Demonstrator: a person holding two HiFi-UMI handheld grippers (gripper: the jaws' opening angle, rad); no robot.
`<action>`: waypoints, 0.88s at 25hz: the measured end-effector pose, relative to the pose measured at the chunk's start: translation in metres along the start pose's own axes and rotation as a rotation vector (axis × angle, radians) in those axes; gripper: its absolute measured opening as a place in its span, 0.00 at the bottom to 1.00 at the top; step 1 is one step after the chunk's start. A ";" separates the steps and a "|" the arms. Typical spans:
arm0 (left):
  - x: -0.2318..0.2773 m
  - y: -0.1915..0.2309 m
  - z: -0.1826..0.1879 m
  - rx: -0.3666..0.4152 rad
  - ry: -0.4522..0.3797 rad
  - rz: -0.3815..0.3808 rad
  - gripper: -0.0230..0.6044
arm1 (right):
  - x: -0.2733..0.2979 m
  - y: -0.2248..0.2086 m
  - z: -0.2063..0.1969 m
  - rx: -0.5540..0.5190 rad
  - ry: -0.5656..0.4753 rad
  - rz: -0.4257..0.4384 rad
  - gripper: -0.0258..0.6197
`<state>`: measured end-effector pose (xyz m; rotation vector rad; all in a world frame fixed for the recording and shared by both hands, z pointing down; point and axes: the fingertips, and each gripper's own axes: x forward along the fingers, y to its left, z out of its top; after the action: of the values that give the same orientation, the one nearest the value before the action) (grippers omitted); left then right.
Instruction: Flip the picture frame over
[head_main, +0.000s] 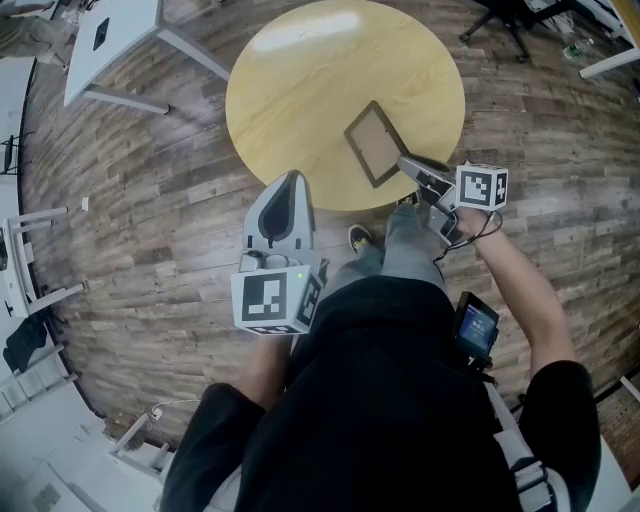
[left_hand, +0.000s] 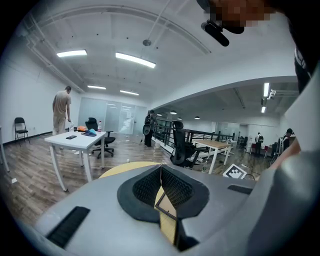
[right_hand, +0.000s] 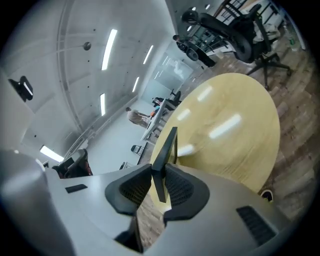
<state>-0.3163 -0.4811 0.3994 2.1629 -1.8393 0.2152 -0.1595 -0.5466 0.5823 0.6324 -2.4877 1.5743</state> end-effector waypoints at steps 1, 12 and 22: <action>0.000 0.000 0.000 0.001 0.001 -0.001 0.07 | -0.002 -0.006 -0.001 0.028 -0.006 -0.021 0.18; -0.003 -0.015 -0.006 0.013 0.015 -0.013 0.07 | -0.022 -0.054 -0.054 0.239 0.056 -0.164 0.16; 0.000 -0.025 -0.008 0.016 0.020 -0.038 0.07 | -0.029 -0.082 -0.064 0.223 0.133 -0.319 0.20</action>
<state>-0.2912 -0.4748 0.4034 2.1960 -1.7901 0.2429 -0.1063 -0.5115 0.6700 0.8726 -2.0142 1.7135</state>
